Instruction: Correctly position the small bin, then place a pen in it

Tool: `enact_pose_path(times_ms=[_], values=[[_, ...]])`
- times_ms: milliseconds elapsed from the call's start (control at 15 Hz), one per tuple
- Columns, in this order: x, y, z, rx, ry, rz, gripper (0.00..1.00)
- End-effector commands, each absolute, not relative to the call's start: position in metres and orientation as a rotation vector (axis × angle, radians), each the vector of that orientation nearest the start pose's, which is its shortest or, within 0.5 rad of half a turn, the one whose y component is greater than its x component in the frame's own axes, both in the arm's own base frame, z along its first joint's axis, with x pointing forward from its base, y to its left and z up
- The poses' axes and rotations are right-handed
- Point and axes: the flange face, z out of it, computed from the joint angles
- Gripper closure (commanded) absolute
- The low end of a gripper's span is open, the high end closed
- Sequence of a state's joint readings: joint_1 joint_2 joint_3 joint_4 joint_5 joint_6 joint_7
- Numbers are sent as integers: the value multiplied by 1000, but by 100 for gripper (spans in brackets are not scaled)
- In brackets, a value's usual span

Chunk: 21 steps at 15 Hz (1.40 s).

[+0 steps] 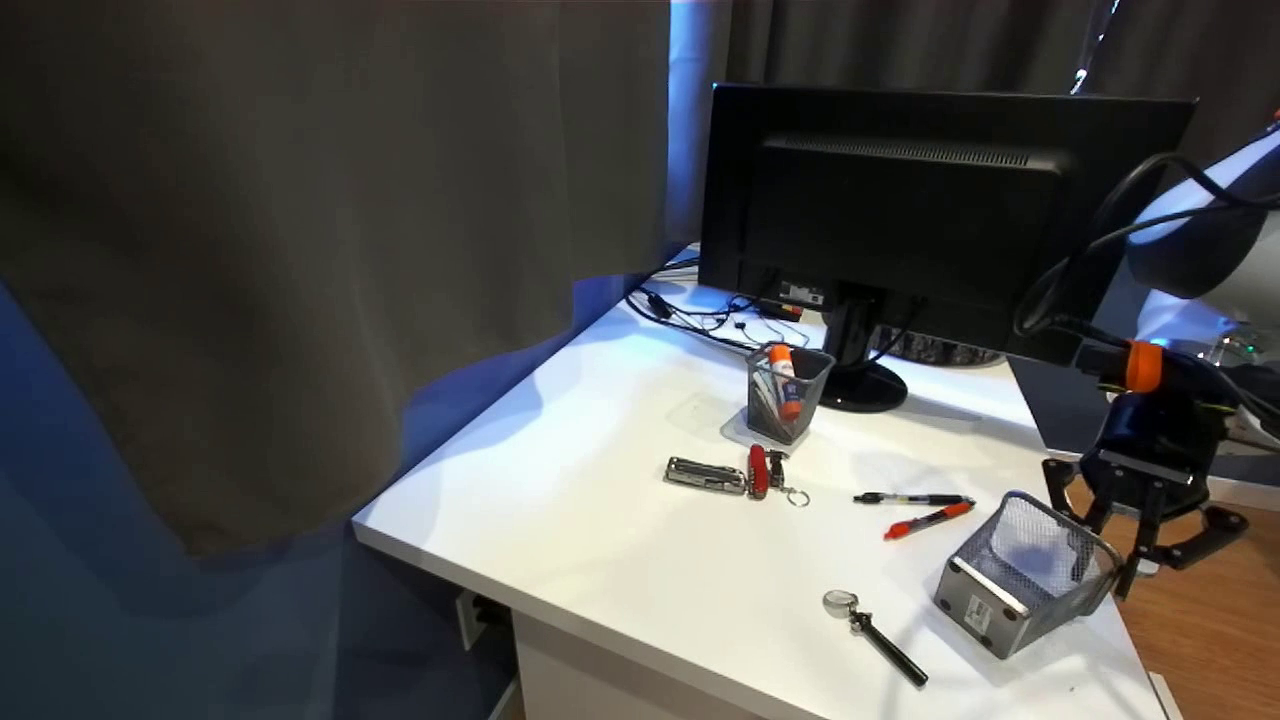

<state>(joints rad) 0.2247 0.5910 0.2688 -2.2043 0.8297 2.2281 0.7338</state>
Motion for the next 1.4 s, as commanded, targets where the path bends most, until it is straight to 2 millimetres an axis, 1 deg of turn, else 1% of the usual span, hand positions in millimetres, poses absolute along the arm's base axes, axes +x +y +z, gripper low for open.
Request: enact_pose_path(times_ms=[0, 133, 267, 400, 533, 667, 867, 1133, 1333], values=[[411, 276, 119, -2417, 1185, 1107, 99], [410, 283, 134, -2455, 1137, 1053, 100], [408, 291, 150, -2511, 1094, 992, 98], [405, 300, 169, -2592, 1034, 881, 98], [397, 307, 185, -2682, 986, 789, 98], [387, 314, 197, -2765, 930, 678, 98], [373, 322, 216, -2820, 868, 463, 98], [356, 324, 229, -2872, 791, 177, 98], [347, 321, 227, -2853, 755, -20, 98]])
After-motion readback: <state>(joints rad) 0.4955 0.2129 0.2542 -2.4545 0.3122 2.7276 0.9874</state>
